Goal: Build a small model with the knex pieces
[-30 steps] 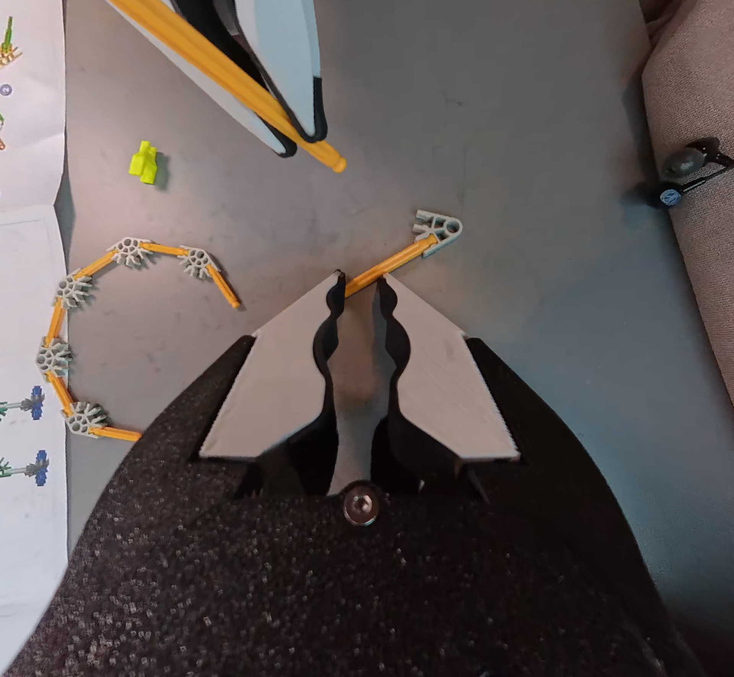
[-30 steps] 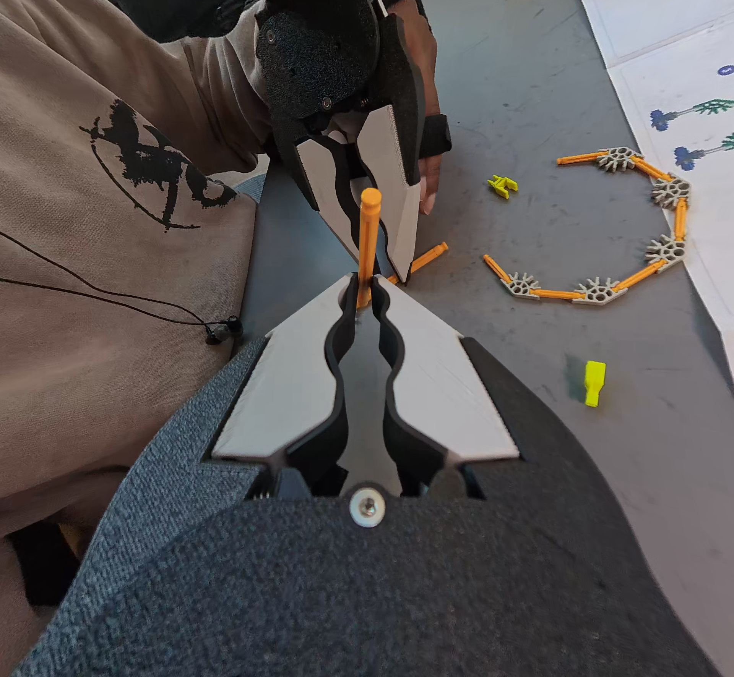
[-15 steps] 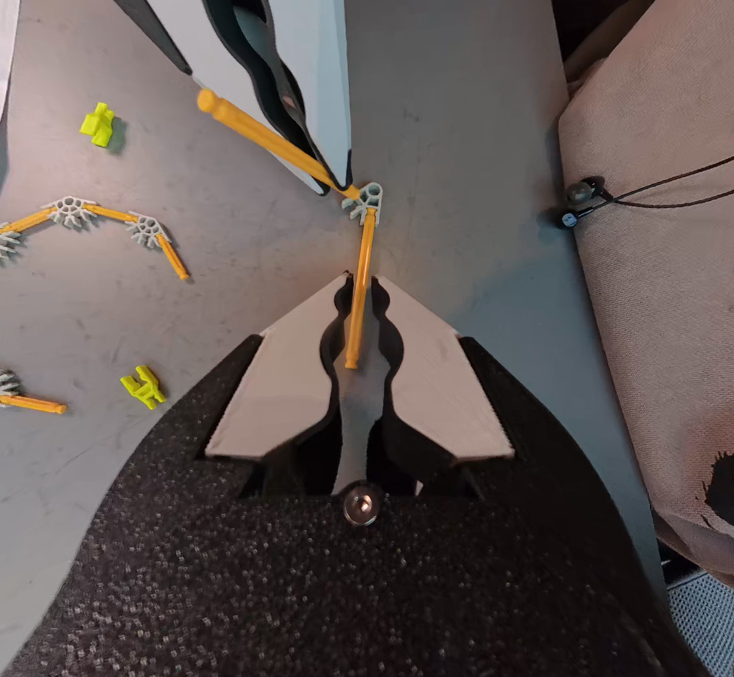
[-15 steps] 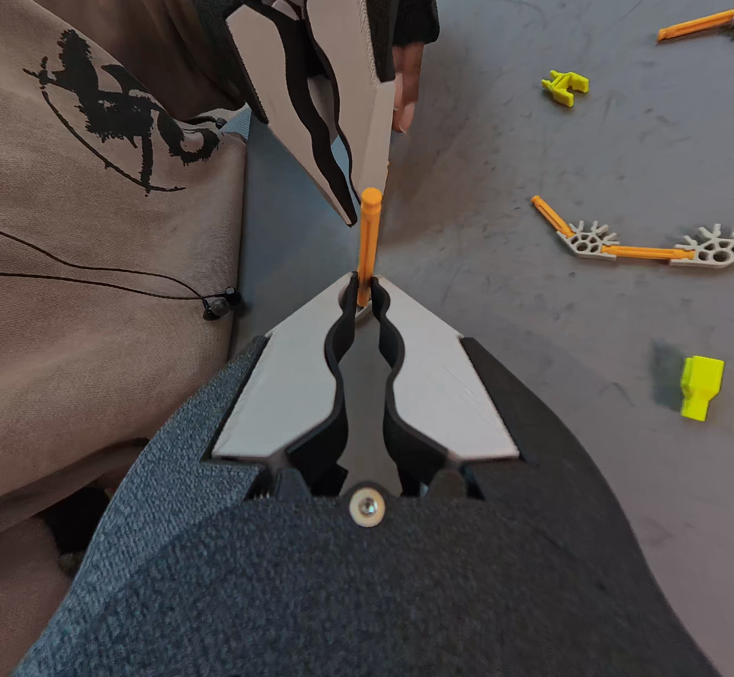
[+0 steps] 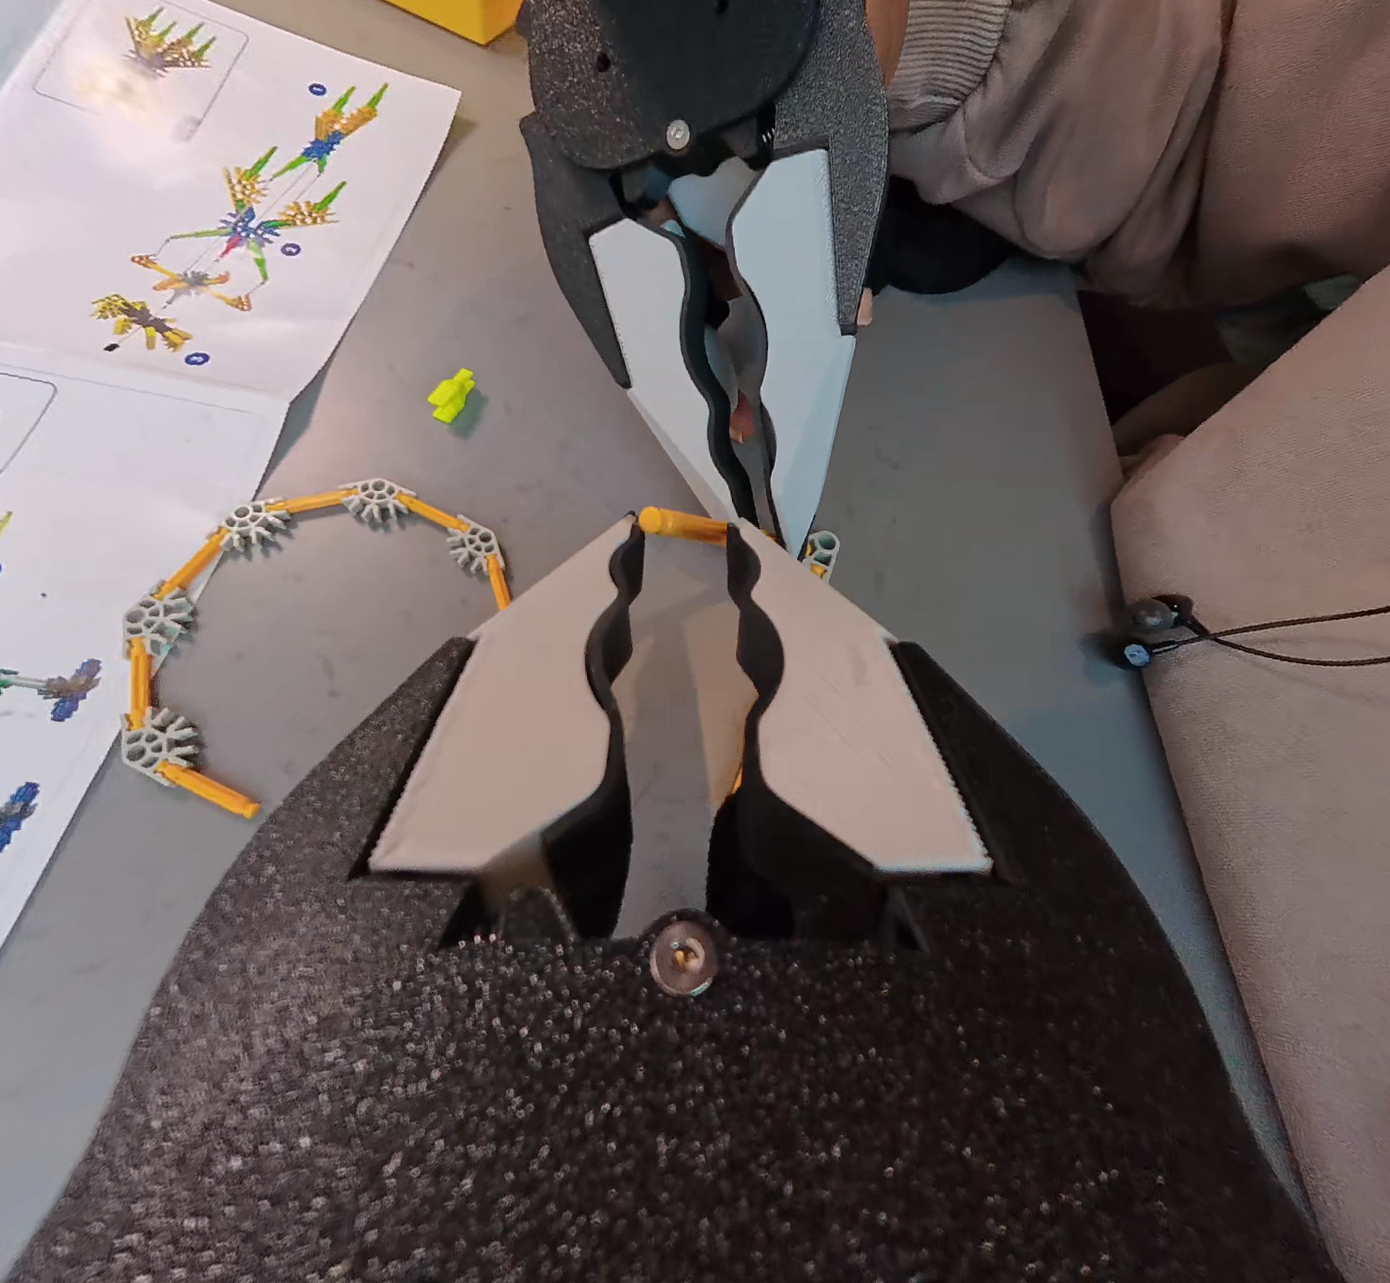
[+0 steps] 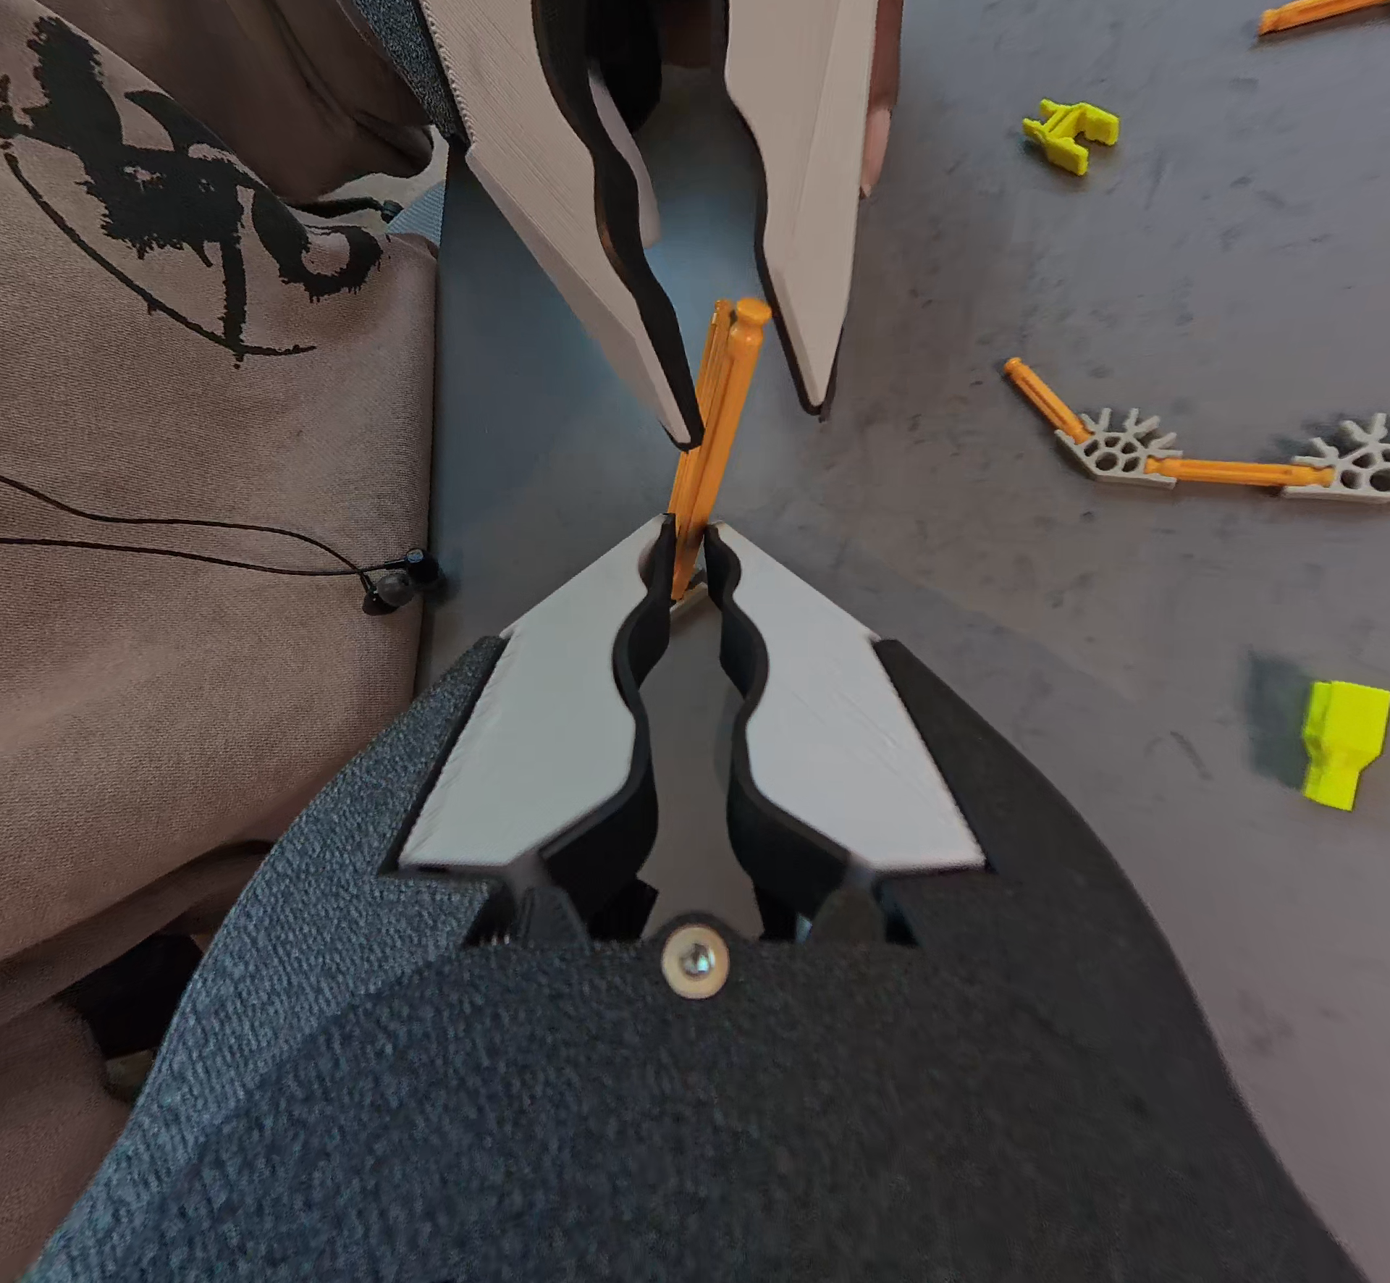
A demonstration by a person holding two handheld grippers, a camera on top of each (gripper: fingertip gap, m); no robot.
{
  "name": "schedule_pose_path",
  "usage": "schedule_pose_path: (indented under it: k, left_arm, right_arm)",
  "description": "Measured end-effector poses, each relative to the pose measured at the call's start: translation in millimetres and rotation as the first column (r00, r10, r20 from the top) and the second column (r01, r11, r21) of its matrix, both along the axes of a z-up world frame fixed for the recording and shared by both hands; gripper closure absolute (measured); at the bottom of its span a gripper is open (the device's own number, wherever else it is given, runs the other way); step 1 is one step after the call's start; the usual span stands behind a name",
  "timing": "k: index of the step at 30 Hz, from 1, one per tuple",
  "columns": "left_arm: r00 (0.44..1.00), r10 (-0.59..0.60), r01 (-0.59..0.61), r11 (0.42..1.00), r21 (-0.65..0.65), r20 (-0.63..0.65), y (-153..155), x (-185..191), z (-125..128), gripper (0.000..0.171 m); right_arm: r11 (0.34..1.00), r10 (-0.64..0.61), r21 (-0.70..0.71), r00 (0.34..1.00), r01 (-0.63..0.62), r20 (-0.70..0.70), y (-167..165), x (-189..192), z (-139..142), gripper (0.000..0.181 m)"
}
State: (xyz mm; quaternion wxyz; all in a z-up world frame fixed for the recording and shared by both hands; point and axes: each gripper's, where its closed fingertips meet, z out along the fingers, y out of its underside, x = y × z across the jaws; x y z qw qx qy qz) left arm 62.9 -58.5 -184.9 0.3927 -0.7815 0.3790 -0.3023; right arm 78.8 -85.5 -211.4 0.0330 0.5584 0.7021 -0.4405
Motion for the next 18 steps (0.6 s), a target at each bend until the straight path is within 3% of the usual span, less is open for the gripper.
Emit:
schedule_pose_path:
  k: [6,13,18]
  left_arm:
    - [1.000,0.024,-0.024,0.999,-0.036,-0.016,1.8,-6.0,-6.4,0.150]
    - [0.995,0.005,-0.011,0.998,-0.060,-0.101,-1.9,-9.2,-24.3,0.156]
    - [0.984,-0.005,-0.005,0.999,-0.054,-0.175,-3.5,-12.0,-35.2,0.156]
  right_arm:
    - [0.998,-0.025,0.053,1.000,0.025,0.003,4.7,-2.4,-2.6,0.174]
    - [0.992,-0.044,0.120,0.999,0.045,-0.013,13.4,-2.4,-0.9,0.160]
    - [0.976,-0.041,0.213,0.998,0.051,-0.049,28.1,5.5,10.2,0.169]
